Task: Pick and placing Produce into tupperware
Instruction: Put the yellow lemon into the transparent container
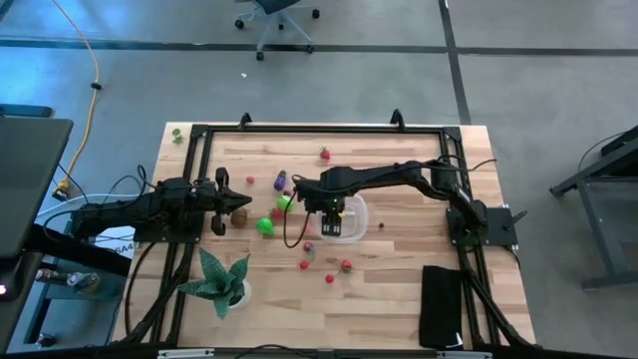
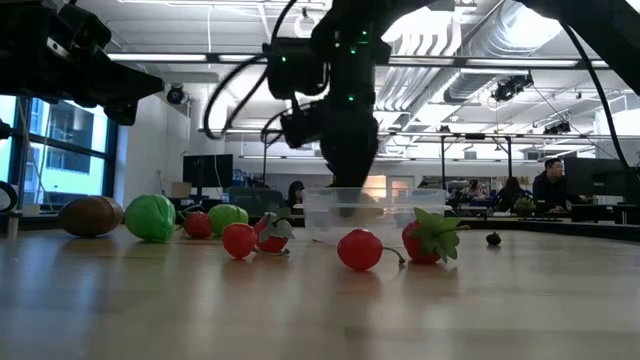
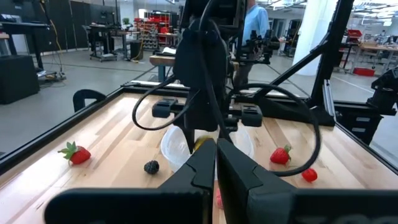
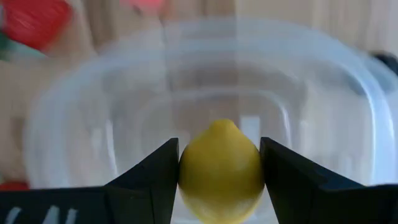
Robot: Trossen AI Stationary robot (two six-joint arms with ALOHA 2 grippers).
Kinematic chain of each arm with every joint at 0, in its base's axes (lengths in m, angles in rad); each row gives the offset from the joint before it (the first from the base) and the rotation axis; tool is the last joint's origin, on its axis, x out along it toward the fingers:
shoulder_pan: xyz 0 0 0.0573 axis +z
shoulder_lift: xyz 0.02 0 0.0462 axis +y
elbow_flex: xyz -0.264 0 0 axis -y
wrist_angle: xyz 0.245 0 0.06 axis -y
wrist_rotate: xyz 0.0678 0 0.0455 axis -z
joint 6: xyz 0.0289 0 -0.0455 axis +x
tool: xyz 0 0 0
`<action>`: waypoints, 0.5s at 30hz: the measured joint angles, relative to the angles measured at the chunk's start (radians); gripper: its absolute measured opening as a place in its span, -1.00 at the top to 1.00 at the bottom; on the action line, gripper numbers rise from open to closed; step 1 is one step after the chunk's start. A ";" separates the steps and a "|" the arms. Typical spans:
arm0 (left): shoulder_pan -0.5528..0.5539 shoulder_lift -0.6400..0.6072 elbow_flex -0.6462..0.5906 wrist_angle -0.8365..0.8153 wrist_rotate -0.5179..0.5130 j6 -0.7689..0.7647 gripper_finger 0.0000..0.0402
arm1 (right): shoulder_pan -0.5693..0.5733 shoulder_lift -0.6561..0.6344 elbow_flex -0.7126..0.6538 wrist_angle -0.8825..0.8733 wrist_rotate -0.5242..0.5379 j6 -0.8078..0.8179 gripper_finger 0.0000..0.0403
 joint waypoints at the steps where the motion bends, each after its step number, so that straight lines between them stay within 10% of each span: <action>1: 0.000 0.000 0.000 0.000 0.000 0.000 0.97 | -0.001 0.000 -0.001 -0.002 0.009 -0.001 0.09; 15: 0.000 0.000 0.000 0.000 0.000 0.000 0.97 | -0.012 0.000 -0.001 0.017 0.012 0.005 -0.10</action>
